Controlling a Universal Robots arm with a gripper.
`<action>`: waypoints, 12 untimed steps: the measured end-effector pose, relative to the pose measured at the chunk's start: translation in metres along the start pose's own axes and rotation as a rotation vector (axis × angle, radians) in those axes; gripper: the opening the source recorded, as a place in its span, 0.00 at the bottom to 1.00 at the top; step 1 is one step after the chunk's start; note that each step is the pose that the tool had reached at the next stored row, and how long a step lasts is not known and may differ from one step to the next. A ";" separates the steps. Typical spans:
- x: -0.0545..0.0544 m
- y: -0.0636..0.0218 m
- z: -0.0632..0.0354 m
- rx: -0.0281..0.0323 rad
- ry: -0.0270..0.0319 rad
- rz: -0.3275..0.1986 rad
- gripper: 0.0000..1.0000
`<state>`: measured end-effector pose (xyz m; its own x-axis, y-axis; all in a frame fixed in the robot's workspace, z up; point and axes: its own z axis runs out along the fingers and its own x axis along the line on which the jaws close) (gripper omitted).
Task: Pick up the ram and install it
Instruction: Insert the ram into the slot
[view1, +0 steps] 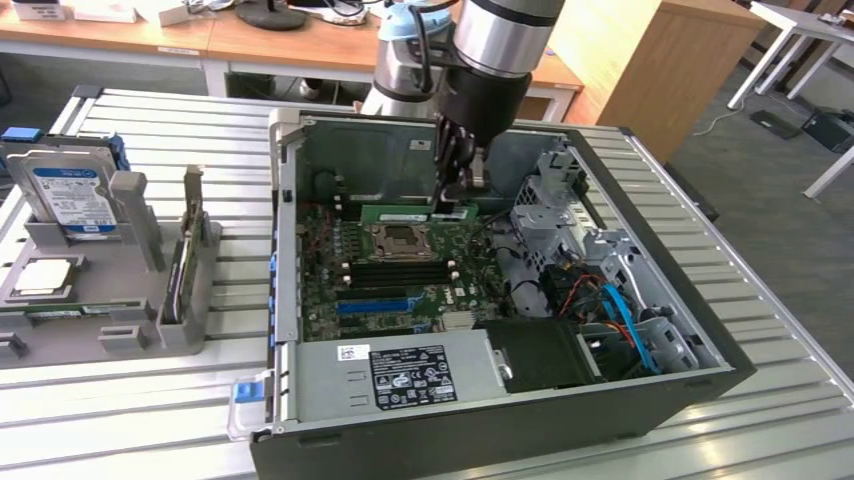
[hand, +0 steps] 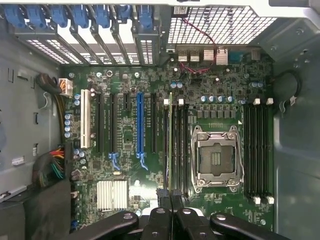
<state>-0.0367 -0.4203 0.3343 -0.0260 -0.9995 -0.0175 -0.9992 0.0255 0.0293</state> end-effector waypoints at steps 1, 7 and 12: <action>0.000 0.0000 0.0011 0.0000 0.0000 0.000 0.12; 0.000 -0.0002 0.0070 0.0000 0.0000 0.000 0.12; 0.000 -0.0004 0.0118 0.0001 0.0000 0.000 0.12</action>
<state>-0.0367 -0.4203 0.3225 -0.0260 -0.9995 -0.0175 -0.9992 0.0255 0.0292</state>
